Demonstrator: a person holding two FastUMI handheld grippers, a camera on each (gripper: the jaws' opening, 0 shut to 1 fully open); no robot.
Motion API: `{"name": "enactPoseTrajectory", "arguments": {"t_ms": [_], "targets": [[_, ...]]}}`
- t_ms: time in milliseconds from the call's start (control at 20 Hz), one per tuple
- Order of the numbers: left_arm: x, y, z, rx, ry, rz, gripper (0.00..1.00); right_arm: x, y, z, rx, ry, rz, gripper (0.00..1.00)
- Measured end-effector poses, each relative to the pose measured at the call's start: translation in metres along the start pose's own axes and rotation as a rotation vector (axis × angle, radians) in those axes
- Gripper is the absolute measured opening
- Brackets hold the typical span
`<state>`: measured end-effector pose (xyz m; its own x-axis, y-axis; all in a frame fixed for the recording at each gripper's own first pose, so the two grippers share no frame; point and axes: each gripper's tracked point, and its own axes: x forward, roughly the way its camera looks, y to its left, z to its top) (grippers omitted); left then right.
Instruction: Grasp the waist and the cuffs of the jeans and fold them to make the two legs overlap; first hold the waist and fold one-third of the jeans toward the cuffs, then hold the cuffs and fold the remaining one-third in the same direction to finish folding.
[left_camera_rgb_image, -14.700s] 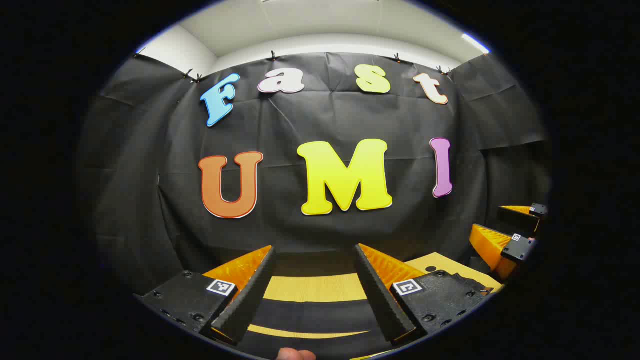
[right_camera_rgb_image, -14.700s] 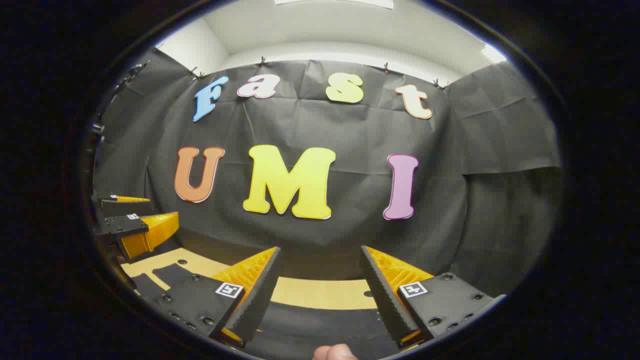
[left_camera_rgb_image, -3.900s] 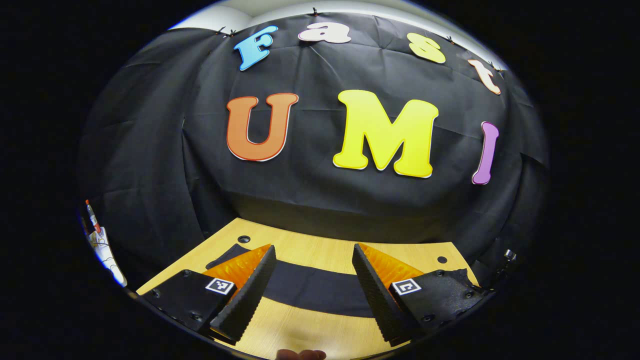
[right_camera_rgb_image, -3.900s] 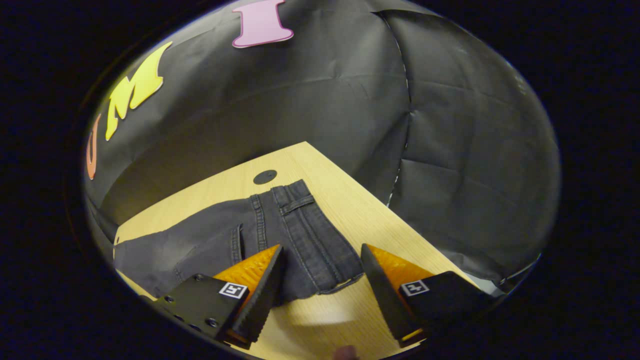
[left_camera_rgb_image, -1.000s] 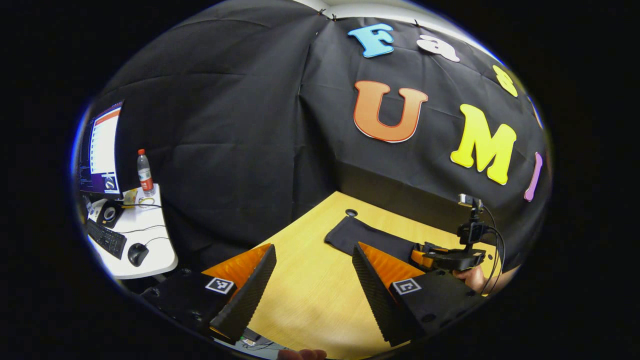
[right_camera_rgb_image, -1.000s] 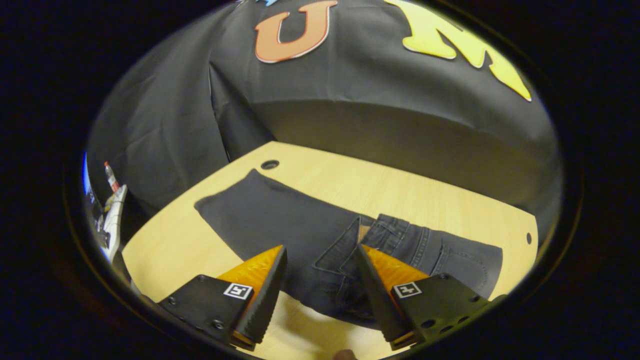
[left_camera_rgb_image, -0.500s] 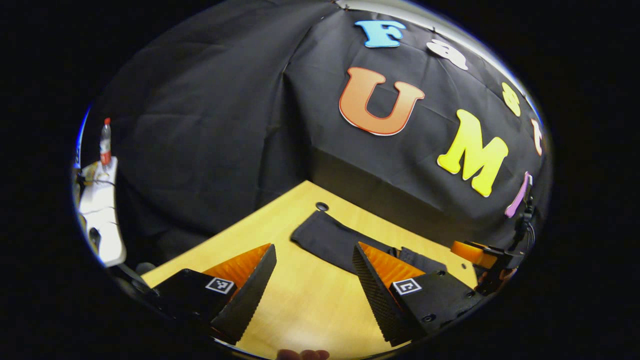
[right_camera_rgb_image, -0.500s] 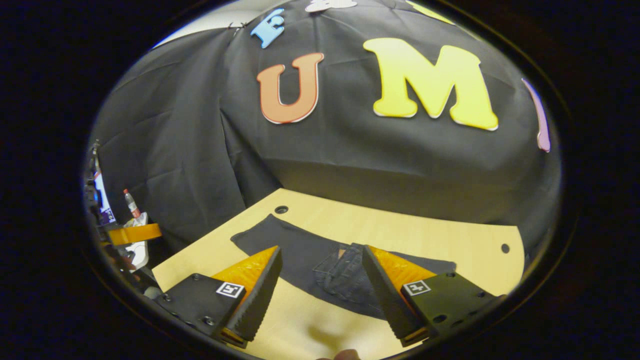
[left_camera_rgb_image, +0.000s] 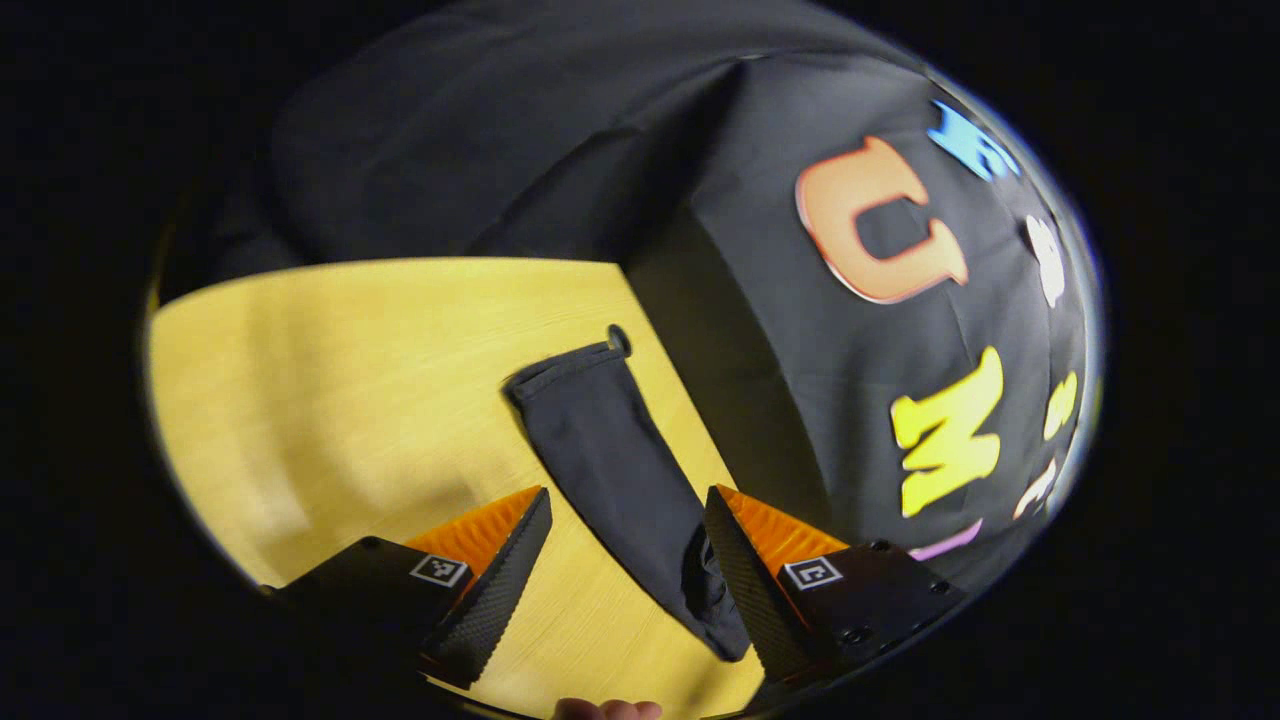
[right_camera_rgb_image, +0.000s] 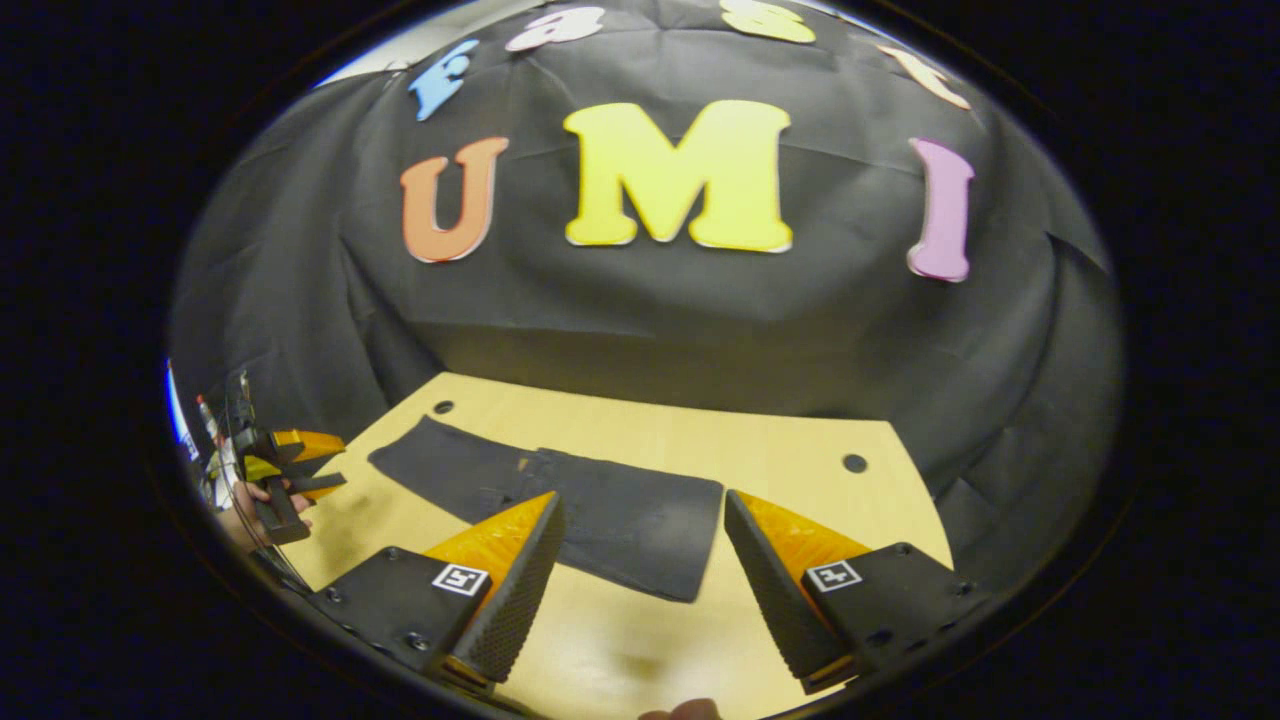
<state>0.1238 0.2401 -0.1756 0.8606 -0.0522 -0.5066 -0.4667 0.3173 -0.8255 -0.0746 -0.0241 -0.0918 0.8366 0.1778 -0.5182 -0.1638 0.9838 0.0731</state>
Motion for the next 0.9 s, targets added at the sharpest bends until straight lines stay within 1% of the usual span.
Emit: {"name": "enactPoseTrajectory", "arguments": {"t_ms": [50,100,150,200,250,300,350,450,500,550,600,750,800,850,900], "targets": [[0.013,0.011,0.000,-0.045,0.006,0.022,0.99,-0.007,-0.016,0.000,0.027,-0.002,-0.036,0.94],[0.022,0.017,0.002,-0.087,0.012,0.031,0.99,-0.012,-0.030,-0.002,0.048,-0.002,-0.067,0.99],[0.031,0.019,0.004,-0.124,0.015,0.033,0.99,-0.016,-0.041,-0.007,0.066,0.005,-0.097,0.99],[0.038,0.021,0.008,-0.154,0.010,0.037,0.99,-0.020,-0.050,-0.013,0.080,0.016,-0.119,0.94],[0.044,0.028,0.015,-0.167,0.003,0.045,0.99,-0.024,-0.059,-0.018,0.095,0.025,-0.136,0.99],[0.053,0.033,0.021,-0.171,-0.002,0.059,0.99,-0.028,-0.063,-0.020,0.108,0.031,-0.147,0.99],[0.059,0.032,0.025,-0.183,-0.005,0.047,0.99,-0.031,-0.066,-0.022,0.118,0.037,-0.162,0.94],[0.073,0.026,0.036,-0.243,-0.015,0.041,1.00,-0.037,-0.072,-0.028,0.135,0.040,-0.185,0.94],[0.080,0.026,0.040,-0.271,-0.012,0.033,0.99,-0.039,-0.076,-0.029,0.140,0.040,-0.195,0.94],[0.085,0.023,0.041,-0.285,-0.008,0.026,0.98,-0.042,-0.080,-0.030,0.140,0.039,-0.206,0.94],[0.092,0.020,0.041,-0.285,0.001,0.017,1.00,-0.045,-0.084,-0.031,0.141,0.035,-0.213,0.94],[0.105,0.016,0.043,-0.244,0.023,-0.010,0.97,-0.052,-0.091,-0.037,0.151,0.036,-0.224,0.94],[0.109,0.012,0.043,-0.240,0.027,-0.031,0.96,-0.052,-0.093,-0.040,0.154,0.042,-0.226,0.99],[0.111,0.009,0.045,-0.247,0.023,-0.054,0.96,-0.053,-0.094,-0.041,0.157,0.046,-0.226,0.99],[0.116,0.007,0.049,-0.265,0.013,-0.075,1.00,-0.052,-0.095,-0.043,0.158,0.047,-0.229,0.94]]}}
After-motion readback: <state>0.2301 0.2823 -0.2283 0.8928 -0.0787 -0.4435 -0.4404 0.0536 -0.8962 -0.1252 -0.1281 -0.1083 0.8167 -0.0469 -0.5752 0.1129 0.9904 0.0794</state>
